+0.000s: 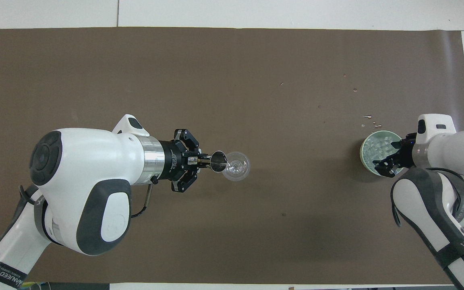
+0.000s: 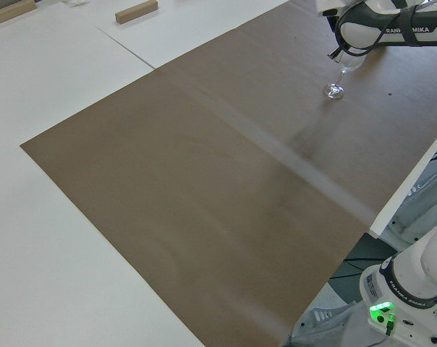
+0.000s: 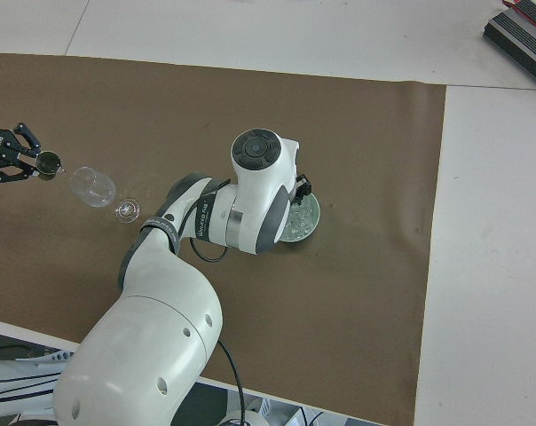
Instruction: Pour wine and add ice with both arms
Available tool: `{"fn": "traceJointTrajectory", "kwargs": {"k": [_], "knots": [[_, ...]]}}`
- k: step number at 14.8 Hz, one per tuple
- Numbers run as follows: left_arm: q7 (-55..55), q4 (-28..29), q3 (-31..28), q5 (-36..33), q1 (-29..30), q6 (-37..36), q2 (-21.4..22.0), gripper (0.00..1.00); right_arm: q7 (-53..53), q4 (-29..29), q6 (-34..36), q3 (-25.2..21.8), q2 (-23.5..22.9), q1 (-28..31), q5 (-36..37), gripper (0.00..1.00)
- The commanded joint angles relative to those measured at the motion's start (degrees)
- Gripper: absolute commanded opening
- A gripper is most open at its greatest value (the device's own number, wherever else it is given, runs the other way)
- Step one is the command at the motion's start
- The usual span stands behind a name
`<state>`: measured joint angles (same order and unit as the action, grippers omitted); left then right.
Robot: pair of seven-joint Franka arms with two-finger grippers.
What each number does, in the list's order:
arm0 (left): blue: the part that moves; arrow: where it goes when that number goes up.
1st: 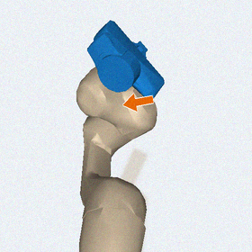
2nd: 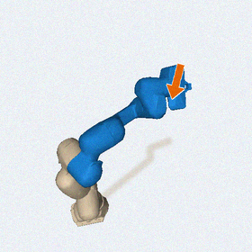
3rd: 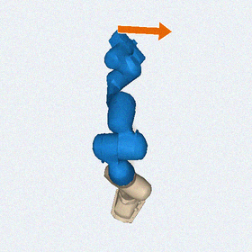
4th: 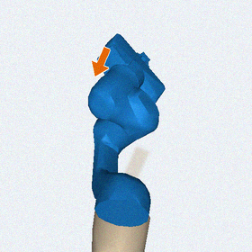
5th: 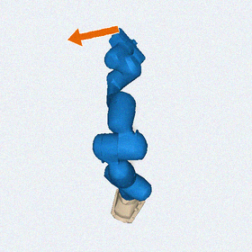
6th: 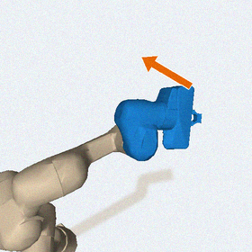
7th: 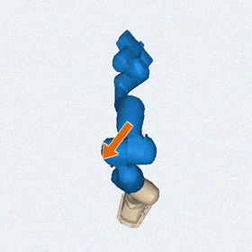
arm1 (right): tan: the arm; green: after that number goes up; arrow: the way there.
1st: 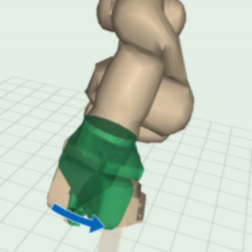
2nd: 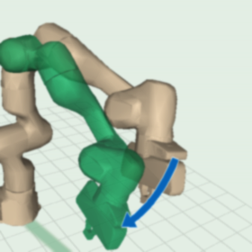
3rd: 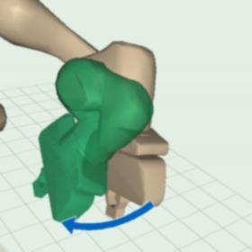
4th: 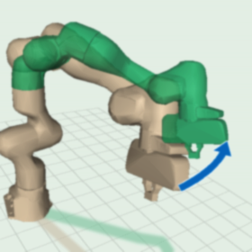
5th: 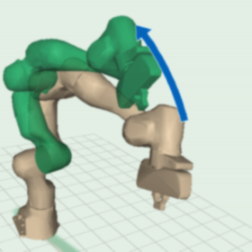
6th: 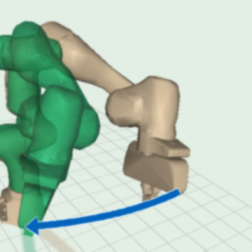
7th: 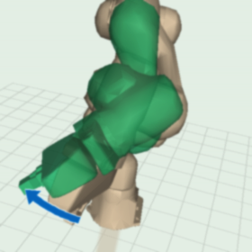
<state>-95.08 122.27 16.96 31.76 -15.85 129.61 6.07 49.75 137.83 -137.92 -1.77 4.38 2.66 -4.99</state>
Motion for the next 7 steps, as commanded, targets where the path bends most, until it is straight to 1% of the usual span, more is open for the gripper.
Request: {"fn": "traceJointTrajectory", "kwargs": {"k": [1,4,6,7], "knots": [[-4.58,-1.76,-0.44,-7.03,-2.52,2.49,-1.32,0.0,2.45,0.69,-1.48,0.28,-1.12,1.12,-4.31,0.73],[-6.34,-2.38,-0.44,-12.4,-3.75,2.49,-1.5,0.0,2.63,0.77,-1.65,0.28,-1.48,0.86,-4.86,0.73],[-6.96,-2.38,-0.52,-15.22,-4.89,2.41,-1.5,0.0,4.46,0.77,-1.74,0.28,-1.48,1.03,-4.86,0.69],[-7.05,-2.38,-0.44,-16.97,-4.89,2.41,-1.5,0.0,5.08,0.95,-1.74,0.19,-1.48,1.21,-4.86,0.69]]}}
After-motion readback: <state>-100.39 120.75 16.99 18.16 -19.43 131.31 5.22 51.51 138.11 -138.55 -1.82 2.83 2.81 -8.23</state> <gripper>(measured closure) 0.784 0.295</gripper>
